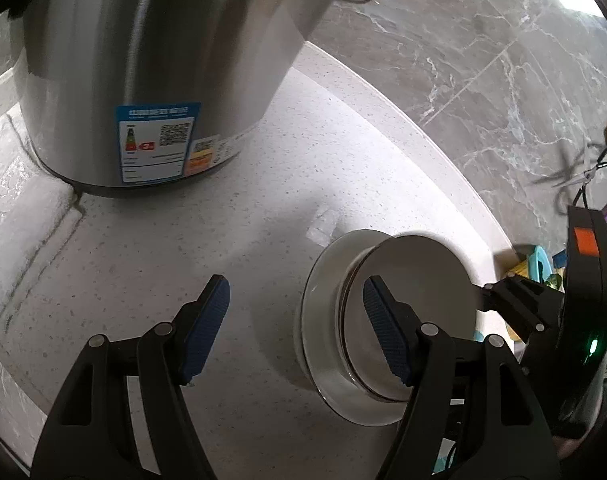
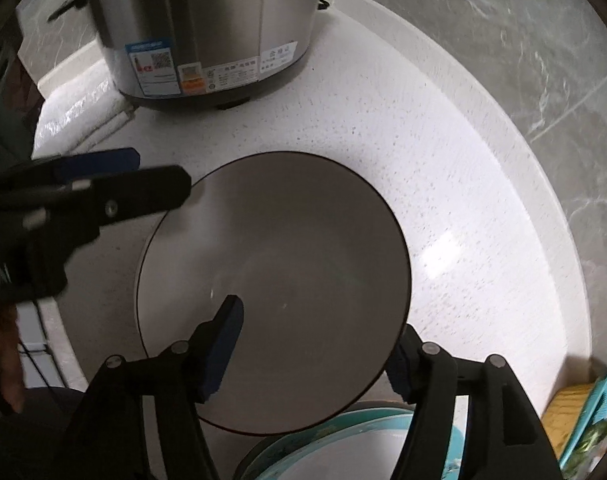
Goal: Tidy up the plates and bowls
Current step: 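Move both grippers to the nested bowl stack and close on its rim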
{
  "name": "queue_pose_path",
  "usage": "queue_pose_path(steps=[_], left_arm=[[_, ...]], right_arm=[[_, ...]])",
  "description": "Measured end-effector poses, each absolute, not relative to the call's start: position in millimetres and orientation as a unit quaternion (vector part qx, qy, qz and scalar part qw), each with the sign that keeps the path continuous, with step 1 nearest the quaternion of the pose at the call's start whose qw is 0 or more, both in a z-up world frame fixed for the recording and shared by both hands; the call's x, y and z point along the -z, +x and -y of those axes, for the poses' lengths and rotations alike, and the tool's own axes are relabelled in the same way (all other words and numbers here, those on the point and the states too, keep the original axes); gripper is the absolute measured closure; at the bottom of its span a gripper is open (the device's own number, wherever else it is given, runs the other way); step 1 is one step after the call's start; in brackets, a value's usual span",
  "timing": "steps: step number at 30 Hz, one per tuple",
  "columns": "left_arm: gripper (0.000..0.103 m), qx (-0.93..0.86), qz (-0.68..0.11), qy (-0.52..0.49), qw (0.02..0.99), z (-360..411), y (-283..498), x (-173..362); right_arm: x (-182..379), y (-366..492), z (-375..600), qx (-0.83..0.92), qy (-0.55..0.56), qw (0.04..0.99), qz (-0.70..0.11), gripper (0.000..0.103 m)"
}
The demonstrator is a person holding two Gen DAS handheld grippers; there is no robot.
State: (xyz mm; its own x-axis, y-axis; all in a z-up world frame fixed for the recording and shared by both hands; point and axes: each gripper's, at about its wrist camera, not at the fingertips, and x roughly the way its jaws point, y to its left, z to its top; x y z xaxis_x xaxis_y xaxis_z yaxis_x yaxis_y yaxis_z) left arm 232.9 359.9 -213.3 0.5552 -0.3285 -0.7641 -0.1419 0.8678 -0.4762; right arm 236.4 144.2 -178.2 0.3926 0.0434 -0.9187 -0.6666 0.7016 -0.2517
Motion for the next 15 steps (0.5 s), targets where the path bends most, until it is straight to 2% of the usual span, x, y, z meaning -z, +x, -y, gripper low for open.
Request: queue_pose_path(steps=[3,9,15], left_arm=[[0.035,0.060,-0.470,-0.254,0.843,-363,232,216],[0.035,0.094,-0.477,-0.249,0.837,-369,226,216],[0.035,0.130,-0.493,-0.227,0.830,-379,211,218]], right_arm=[[181,236,-138,-0.237,-0.306,0.775,-0.500,0.028],[170,247,-117,-0.256,-0.242,0.782,-0.513,0.028],[124,272,-62,-0.313,-0.096,0.793,-0.513,0.028]])
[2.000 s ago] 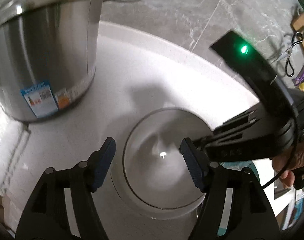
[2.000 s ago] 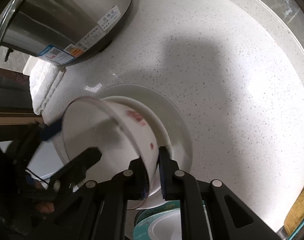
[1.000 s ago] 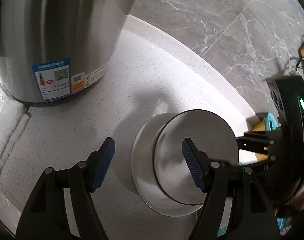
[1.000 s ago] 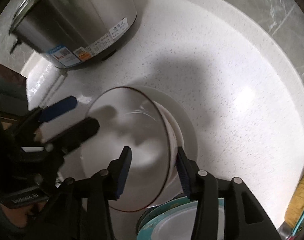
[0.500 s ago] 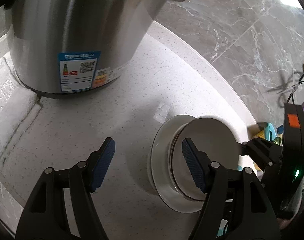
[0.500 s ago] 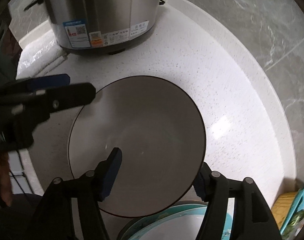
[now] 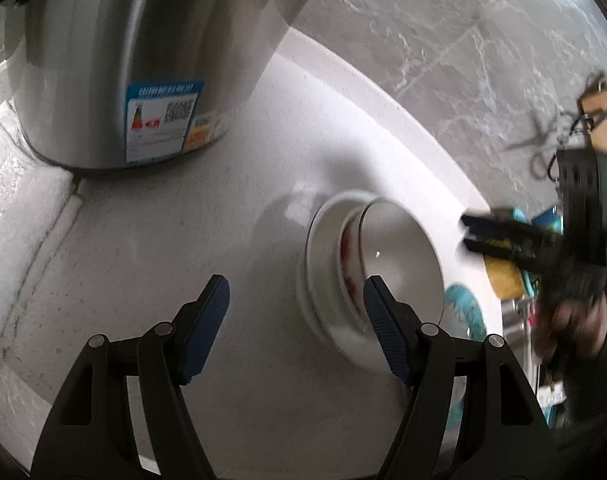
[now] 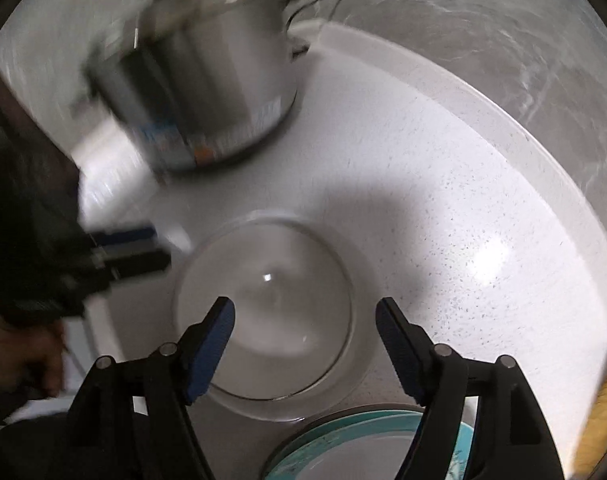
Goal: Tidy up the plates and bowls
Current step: 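Move both grippers to the nested bowl stack and close on its rim, then lift the nested bowl stack with both grippers and carry it toward the plates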
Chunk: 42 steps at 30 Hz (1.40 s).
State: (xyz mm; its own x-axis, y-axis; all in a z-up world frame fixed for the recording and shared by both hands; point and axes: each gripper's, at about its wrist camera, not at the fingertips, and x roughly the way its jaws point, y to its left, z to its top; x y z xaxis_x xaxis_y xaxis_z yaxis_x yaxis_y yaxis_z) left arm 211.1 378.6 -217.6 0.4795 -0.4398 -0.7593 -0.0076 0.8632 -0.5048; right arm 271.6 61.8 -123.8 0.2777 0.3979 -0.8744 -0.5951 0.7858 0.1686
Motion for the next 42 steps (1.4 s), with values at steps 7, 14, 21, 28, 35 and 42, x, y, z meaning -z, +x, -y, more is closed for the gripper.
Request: queue_pose_path(steps=[7,14,21,28,35,42], left_arm=[[0.035,0.148,-0.558,-0.204,0.790,-374,208,244],[0.035,0.139,-0.569,-0.207,0.784,-368,215,252],[0.035,0.129,-0.578,-0.183,0.784,-358,225,251],[0.033,0.131,-0.587,-0.167,0.781,-352,232,250],[0.035,0.114,-0.598,-0.155,0.778,-342,241,255],[0.035,0.098,-0.610,-0.191,0.763,-341,252,271]], right_arm=[[144,318,3,-0.287,-0.008,0.775,-0.563,0.033],[177,317,-3,-0.299,-0.014,0.739,-0.604,0.051],[195,313,-14,-0.308,-0.042,0.721,-0.619,0.056],[209,312,-24,-0.314,-0.056,0.711,-0.627,0.060],[215,313,-31,-0.321,-0.059,0.706,-0.628,0.067],[217,316,-27,-0.334,-0.042,0.703,-0.627,0.069]])
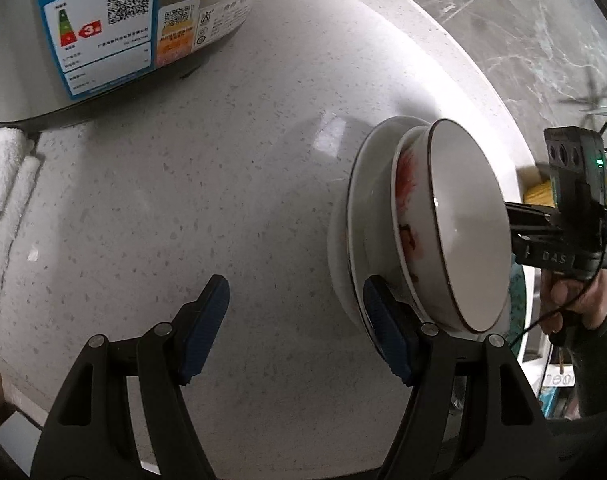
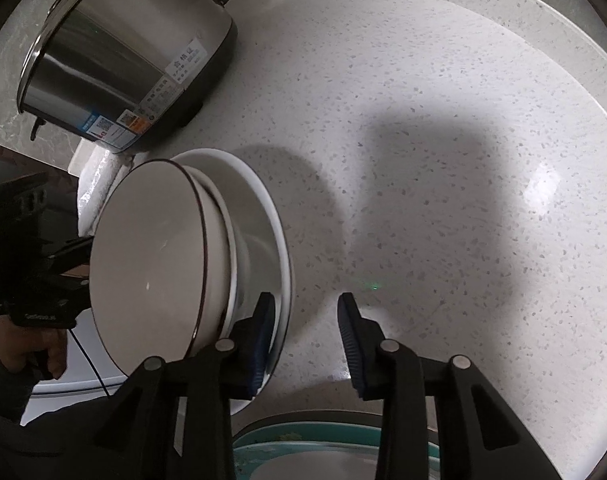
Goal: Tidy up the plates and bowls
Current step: 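Lift the nested bowl stack with both grippers and carry it toward the plates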
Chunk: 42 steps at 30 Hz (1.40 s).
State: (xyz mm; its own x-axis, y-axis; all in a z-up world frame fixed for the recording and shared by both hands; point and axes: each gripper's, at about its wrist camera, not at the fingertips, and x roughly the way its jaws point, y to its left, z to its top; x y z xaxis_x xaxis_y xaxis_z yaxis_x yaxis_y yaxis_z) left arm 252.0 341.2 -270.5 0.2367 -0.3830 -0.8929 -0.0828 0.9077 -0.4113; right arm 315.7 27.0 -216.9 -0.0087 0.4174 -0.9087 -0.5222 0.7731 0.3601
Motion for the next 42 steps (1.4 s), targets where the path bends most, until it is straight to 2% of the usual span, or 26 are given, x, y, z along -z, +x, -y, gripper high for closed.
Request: queue_pose_path(steps=[9,13,16,23,25,26,27,28,42], left_arm=[[0.038,0.077,-0.584,-0.157,0.793,-330,265,276],[0.050,0.094,-0.578,-0.162,0.795,-333,266,277],[0.054,0.100,-0.581,-0.166,0.790,-335,273,277],[0.056,0.100,-0.587,-0.147,0.790,-326,283,276],[0.072,0.108,-0.584,-0.150,0.790,-322,284,274],[0.076,0.111,-0.583,-0.142,0.792,-319,285,271],[0.087,0.113,-0.581,-0.133,0.795,-314,286,269],[0.089,0.110,-0.580,-0.121,0.798,-308,286,267],[0.093,0.097,-0.576,-0.119,0.803,-297,283,258]], right_arm=[[224,319,-37,-0.345,-0.034,0.699,-0.625,0.077],[225,320,-37,-0.350,-0.020,0.704,-0.617,0.077],[225,321,-36,-0.351,-0.008,0.707,-0.613,0.078],[221,321,-32,-0.351,-0.011,0.721,-0.597,0.085],[220,322,-33,-0.349,-0.012,0.722,-0.597,0.085],[220,322,-35,-0.346,-0.013,0.723,-0.598,0.087],[220,321,-36,-0.342,-0.014,0.723,-0.600,0.087],[219,320,-38,-0.339,-0.013,0.725,-0.600,0.087],[210,313,-43,-0.309,-0.012,0.741,-0.596,0.088]])
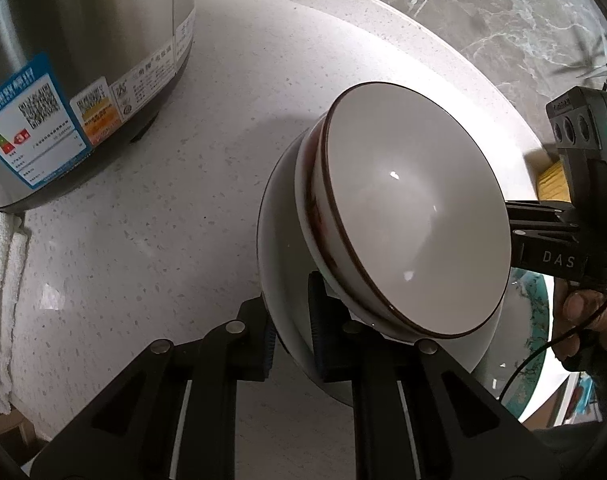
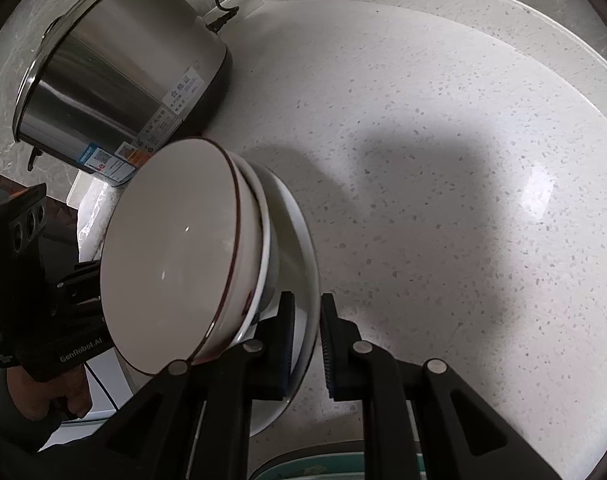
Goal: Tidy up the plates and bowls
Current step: 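Lift the nested bowl stack with both grippers and carry it toward the plates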
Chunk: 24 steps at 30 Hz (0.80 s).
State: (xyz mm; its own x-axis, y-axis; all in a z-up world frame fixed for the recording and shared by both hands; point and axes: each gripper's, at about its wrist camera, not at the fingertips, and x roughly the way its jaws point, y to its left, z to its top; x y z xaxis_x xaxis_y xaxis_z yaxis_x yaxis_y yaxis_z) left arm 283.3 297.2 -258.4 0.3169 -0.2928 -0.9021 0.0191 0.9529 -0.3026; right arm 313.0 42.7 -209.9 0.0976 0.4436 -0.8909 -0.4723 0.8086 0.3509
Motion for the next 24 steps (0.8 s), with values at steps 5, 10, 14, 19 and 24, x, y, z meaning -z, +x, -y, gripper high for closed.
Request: queue_pose_path(steps=[5,10,14,19,24], left_arm=[[0.093,0.106,-0.566,-0.111,0.810,-290,279,237],[0.092,0.127,-0.561,-0.097,0.812,-274,281,213],[0.092,0.145,-0.558,-0.089,0.812,-258,284,198],[0.092,0.172,-0.559,-0.077,0.808,-234,285,183],[0.092,0.200,-0.558,-0.063,0.803,-202,283,168]], right_arm=[[193,310,-36,-0.304,-0.006,0.750,-0.588,0.088],[172,303,-23,-0.294,0.000,0.760,-0.579,0.089],[159,296,-5,-0.282,0.011,0.767,-0.576,0.088],[147,286,21,-0.263,0.026,0.775,-0.574,0.088],[135,274,48,-0.245,0.040,0.782,-0.572,0.088]])
